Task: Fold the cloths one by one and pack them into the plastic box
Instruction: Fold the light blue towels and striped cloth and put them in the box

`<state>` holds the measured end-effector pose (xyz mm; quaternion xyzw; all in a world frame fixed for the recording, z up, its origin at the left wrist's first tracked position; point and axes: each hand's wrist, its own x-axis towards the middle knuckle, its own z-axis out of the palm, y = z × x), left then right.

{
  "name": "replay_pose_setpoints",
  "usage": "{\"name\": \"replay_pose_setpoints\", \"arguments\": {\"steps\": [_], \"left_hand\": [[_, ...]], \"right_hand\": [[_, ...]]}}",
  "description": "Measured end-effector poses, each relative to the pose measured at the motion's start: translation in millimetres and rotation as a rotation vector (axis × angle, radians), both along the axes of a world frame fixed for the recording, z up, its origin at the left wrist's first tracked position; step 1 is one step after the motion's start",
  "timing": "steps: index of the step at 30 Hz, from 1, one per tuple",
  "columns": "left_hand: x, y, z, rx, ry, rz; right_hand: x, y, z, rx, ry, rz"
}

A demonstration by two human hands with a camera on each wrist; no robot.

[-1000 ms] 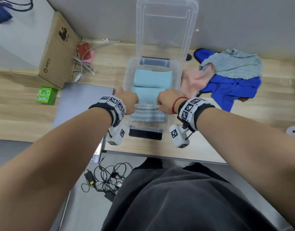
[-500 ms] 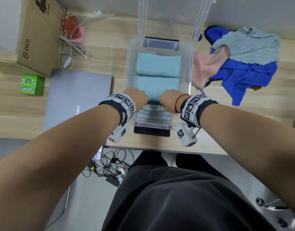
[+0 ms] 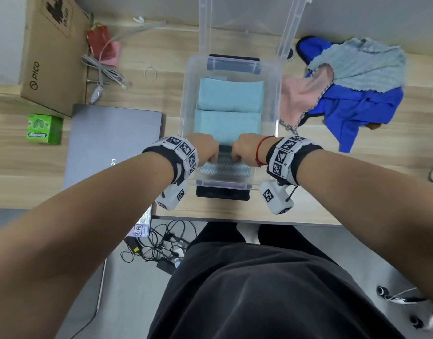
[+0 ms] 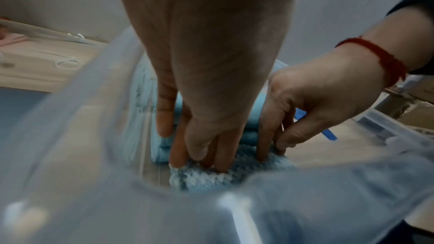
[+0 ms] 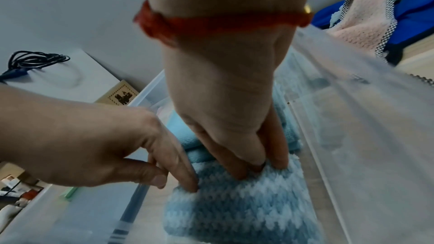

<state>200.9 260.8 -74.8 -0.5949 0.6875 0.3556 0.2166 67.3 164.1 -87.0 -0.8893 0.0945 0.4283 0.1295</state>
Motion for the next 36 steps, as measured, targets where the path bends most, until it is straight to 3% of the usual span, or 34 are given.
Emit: {"name": "replay_pose_setpoints", "arguments": {"steps": [5,12,18,25,31,36], "left_hand": [[-3,-1,-4,0.057,-0.054,-0.071],[5,-14,20,-0.031,0.108,0.193],[7,-62,60,-0.266,0.102,0.304],[-41,-124,69,-0.537,0.173,0.519],[-106,-172,51,-0.535,0.235,0.550],[-156,-212,18,-0.445,0.181,0.479]], "right_hand": [[-3,3,2,-0.012,0.087,0.061],[-11,-15,34,0.067,-0.131,-0.170],[-36,-61,83,0.014,-0.451,-0.524],[-112,-131,80,-0.209,-0.665,-0.945],[-191,-184,55,-0.283,-0.532,-1.079],[-249,-228,19,-0.249,-0.346,-1.135]]}}
